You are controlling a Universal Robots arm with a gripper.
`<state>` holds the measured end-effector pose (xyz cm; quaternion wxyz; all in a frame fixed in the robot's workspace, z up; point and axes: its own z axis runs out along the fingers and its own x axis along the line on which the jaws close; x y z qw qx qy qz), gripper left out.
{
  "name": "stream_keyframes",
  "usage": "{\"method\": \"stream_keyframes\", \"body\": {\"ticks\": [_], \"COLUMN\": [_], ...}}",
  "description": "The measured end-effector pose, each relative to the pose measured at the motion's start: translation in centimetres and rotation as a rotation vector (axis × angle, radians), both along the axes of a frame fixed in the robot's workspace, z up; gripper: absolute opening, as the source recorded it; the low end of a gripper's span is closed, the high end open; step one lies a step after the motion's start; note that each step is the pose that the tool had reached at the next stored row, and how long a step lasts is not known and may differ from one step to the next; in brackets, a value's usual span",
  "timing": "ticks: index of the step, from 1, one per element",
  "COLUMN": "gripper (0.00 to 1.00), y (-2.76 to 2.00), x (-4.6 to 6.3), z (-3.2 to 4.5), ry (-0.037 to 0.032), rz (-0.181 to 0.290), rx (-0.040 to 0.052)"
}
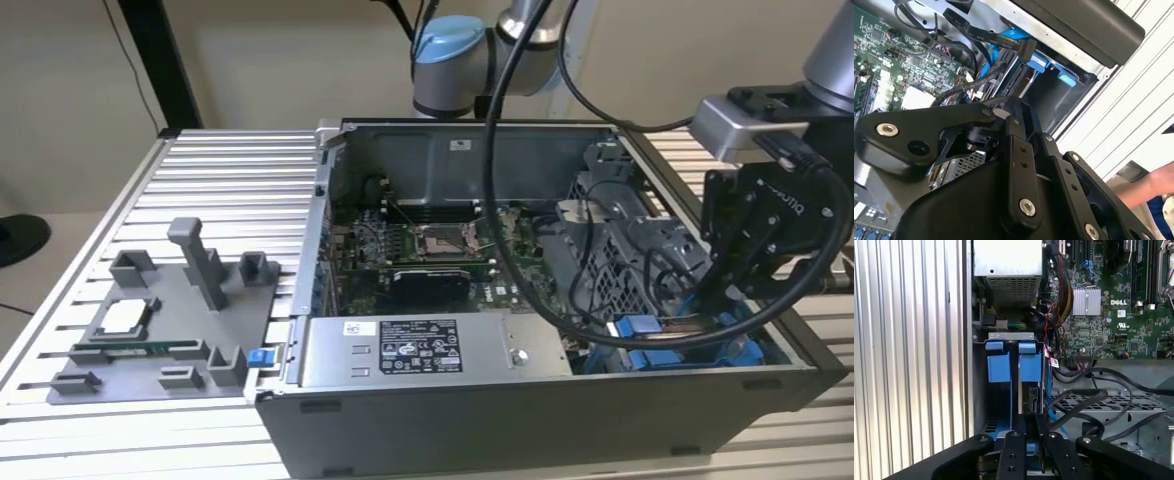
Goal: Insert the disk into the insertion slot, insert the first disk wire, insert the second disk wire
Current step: 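Insert the first disk wire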
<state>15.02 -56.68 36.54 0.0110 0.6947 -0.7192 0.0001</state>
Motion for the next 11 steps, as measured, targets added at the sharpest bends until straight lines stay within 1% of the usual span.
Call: {"method": "stream_keyframes", "body": {"ticks": [2, 7, 8, 9, 11], "gripper": [0.0, 0.0, 0.0, 0.0, 0.0], "y": [0.13, 0.15, 0.14, 0.14, 0.13], "x": [0.2, 0.9, 1.0, 1.1, 1.2], "z": [-0.24, -0.68, -0.8, -0.87, -0.99], "ry": [0.0, 0.0, 0.0, 0.0, 0.0], "rz": [0.0, 0.0, 0.0, 0.0, 0.0], "rx": [0.0003, 0.001, 0.0027, 0.008, 0.0271]}}
